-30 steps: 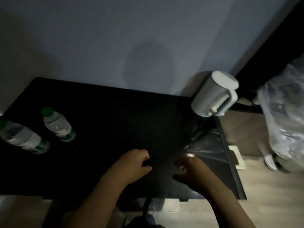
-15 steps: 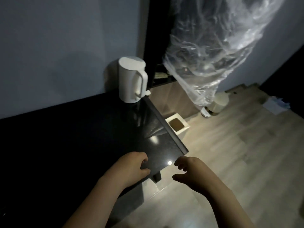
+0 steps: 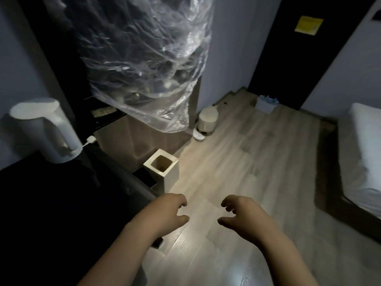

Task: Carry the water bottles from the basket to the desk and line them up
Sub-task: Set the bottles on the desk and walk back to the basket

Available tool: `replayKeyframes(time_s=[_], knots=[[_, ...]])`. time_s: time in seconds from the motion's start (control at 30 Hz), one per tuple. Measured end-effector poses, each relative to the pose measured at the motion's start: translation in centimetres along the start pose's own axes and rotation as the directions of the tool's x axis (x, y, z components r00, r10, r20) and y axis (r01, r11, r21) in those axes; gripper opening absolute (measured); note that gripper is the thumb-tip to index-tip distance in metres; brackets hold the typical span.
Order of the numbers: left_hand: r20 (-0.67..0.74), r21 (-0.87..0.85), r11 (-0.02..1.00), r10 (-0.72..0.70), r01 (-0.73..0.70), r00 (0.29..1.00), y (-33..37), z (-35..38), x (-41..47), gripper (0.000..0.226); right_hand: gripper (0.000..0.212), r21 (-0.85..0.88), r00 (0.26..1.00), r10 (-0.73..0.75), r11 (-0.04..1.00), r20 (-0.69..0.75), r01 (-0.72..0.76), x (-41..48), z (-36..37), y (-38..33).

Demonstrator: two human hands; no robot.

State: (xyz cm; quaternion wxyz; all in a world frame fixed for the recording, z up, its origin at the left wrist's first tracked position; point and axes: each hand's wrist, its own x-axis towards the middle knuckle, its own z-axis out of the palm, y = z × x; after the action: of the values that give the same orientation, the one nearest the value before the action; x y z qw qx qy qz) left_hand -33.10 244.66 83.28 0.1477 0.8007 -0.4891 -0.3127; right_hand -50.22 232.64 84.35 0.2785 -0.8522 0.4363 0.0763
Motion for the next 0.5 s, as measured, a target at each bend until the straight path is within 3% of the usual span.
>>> replayKeyframes(time_s=[0.5], knots=[[0.186,0.152,0.942,0.270,-0.299,0.945,15.1,3.6,17.8,0.040,0.044,0.148,0.948,0.283,0.953,-0.143,-0.263,5.6,-8.8,15.4]])
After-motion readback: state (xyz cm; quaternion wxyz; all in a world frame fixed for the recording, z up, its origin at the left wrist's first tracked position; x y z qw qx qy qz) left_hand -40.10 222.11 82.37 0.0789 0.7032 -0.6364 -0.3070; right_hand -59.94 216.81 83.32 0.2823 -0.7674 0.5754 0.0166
